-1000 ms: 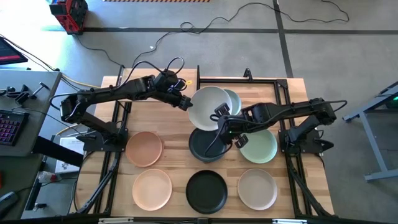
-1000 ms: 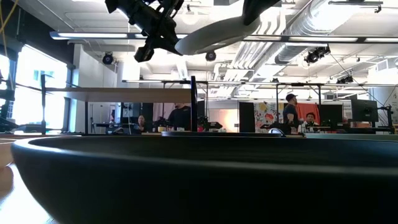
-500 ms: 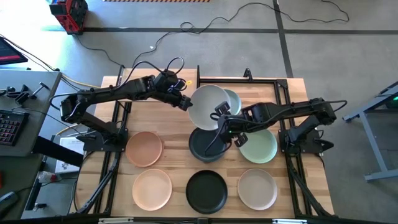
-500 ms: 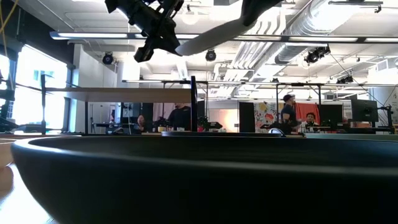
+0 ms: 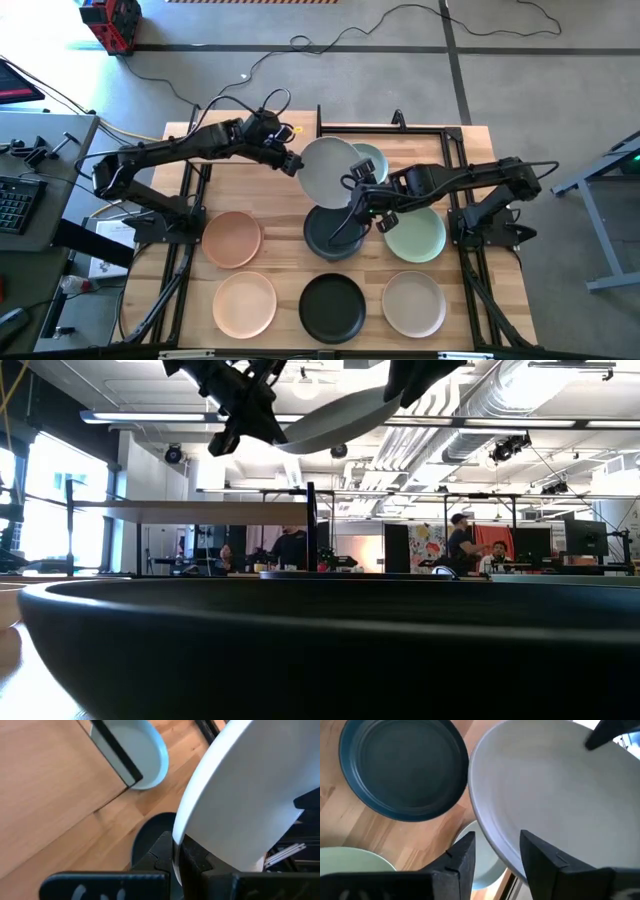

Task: Place and stack plates onto a shelf
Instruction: Put the white plate on the shelf

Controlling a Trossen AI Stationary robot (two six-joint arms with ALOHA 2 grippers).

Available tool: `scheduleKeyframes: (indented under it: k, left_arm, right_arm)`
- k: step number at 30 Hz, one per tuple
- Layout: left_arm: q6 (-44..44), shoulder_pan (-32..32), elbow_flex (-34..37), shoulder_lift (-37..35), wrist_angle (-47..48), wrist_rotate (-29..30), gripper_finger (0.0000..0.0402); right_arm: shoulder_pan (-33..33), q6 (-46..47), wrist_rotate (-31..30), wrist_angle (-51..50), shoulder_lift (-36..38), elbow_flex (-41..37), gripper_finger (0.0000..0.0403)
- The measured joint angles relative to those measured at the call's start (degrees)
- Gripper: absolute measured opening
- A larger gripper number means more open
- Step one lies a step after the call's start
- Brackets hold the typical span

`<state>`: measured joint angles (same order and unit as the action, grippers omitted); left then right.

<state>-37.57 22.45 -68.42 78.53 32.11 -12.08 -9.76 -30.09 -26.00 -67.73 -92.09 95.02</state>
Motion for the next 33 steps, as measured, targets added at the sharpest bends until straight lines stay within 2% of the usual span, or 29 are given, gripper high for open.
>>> scheduleKeyframes:
  k: [7, 17, 33]
  left_arm:
    - [0.3, 1.8, 0.0, -2.0, 1.4, 0.1, 0.0003]
    - [1.9, 6.5, 0.0, -5.3, 8.2, 0.5, 0.0003]
    - [3.7, 20.3, 0.0, -14.6, 18.7, 1.0, 0.0003]
  right_arm:
    - [-0.3, 1.6, -1.9, -0.6, 0.0, 0.0, 0.0129]
    - [-1.1, 1.8, -5.3, -3.1, 0.1, 3.4, 0.0129]
    - [-0.9, 1.6, -5.8, -5.3, 0.1, 4.0, 0.0129]
